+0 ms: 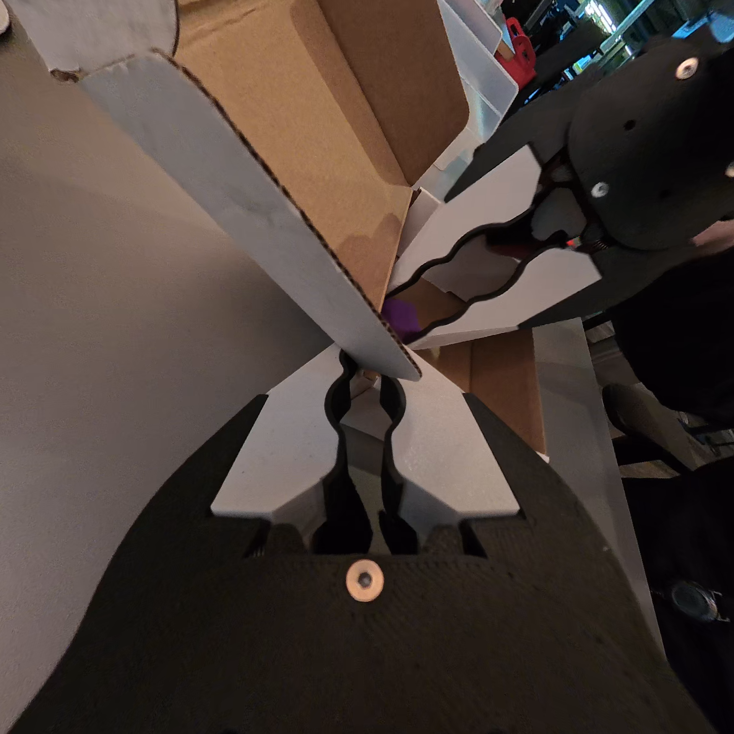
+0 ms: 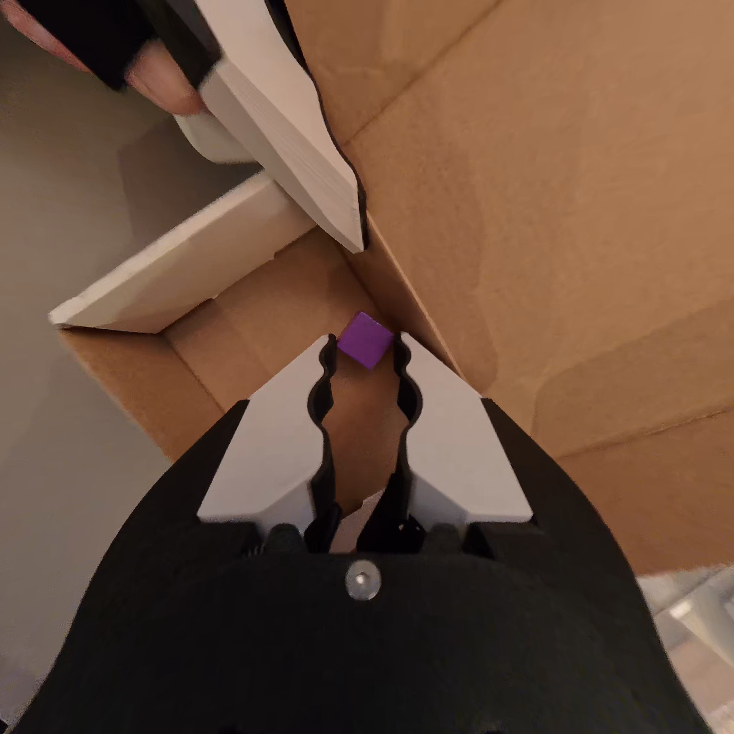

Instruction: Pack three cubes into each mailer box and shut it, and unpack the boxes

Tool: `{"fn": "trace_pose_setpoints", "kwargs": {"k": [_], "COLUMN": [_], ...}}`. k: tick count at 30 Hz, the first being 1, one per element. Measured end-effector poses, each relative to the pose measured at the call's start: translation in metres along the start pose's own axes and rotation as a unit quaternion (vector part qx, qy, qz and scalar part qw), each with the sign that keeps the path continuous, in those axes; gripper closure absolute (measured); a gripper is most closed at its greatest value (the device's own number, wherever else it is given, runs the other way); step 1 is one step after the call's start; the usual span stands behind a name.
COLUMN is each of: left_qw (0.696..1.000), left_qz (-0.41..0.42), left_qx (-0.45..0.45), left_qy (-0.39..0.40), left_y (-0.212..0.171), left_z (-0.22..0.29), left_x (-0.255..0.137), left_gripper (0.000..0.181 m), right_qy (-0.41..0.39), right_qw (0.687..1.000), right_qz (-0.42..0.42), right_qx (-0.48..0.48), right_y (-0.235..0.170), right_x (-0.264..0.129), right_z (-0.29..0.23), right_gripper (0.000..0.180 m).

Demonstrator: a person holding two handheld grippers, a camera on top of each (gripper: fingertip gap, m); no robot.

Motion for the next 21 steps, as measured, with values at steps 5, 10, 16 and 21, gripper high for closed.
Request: {"fn": "trace_pose_setpoints", "kwargs": {"k": [5, 10, 16, 21], "left_qw": [1.000, 1.000, 1.000, 1.000], "left_qz": [0.000, 0.000, 0.000, 0.001], "left_qx": [-0.001, -0.001, -0.002, -0.003], "left_qy": [0.000, -0.001, -0.001, -0.001], "left_y": [0.000, 0.000, 0.000, 0.000], "left_z": [0.000, 0.000, 0.000, 0.000], "left_x": [0.000, 0.000, 0.000, 0.000], "left_gripper": [0.175, 0.175, 0.175, 0.175], "right_qy": [-0.008, -0.017, -0.166, -0.220], "right_qw": [0.999, 0.991, 0.966, 0.938], "right_qz": [0.048, 0.134, 0.139, 0.049], "right_qx": [-0.009, 0.017, 0.144, 0.262], "right_y": [0.000, -0.017, -0.090, -0.175], "right_x": [-0.035, -0.113, -0.196, -0.180], "right_z": [0.007, 0.039, 0.161, 0.254], "right_gripper": [0.153, 0.153, 0.153, 0.153]}}
Point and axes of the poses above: each gripper's, where its closed fingertips meet, x out along the fingers, y out of its top, z = x × y across the jaws, the point moved 8 cm from there along -x, back along the fingers, and after that the axes turned 13 degrees about x, right-handed, at the moved point
